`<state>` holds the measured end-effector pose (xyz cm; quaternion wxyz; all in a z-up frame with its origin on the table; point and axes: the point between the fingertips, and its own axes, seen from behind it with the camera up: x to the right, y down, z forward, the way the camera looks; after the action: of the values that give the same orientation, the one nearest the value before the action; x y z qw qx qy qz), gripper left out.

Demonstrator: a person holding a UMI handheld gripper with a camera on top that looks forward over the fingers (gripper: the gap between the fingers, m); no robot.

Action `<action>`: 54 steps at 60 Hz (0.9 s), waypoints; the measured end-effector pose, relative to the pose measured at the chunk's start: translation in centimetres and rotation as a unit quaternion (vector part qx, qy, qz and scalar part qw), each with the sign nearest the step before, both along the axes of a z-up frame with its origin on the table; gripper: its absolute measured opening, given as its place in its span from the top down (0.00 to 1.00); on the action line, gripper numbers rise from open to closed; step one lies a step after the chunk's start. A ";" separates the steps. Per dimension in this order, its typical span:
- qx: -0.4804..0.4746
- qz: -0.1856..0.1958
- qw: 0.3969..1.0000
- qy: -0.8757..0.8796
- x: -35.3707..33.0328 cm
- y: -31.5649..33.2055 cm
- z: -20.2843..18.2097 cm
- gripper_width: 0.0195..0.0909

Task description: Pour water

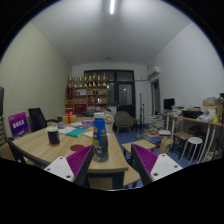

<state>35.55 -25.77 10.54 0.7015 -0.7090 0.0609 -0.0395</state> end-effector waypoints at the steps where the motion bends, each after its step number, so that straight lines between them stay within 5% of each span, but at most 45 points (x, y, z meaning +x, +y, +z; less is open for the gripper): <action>1: 0.002 0.002 1.000 0.001 -0.5 1.0 0.0 0.13; 8: 0.003 0.012 1.000 -0.008 -4.0 7.7 -0.9 0.13; 31: -0.033 -0.083 0.996 -0.019 -2.6 21.3 -3.7 0.11; 35: -0.058 -0.101 0.993 0.015 -1.6 22.2 -5.4 0.39; 54: -0.059 -0.108 0.991 0.043 -1.8 22.5 -5.2 0.59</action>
<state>33.78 -3.30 5.39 0.6467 -0.7395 0.1646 -0.0881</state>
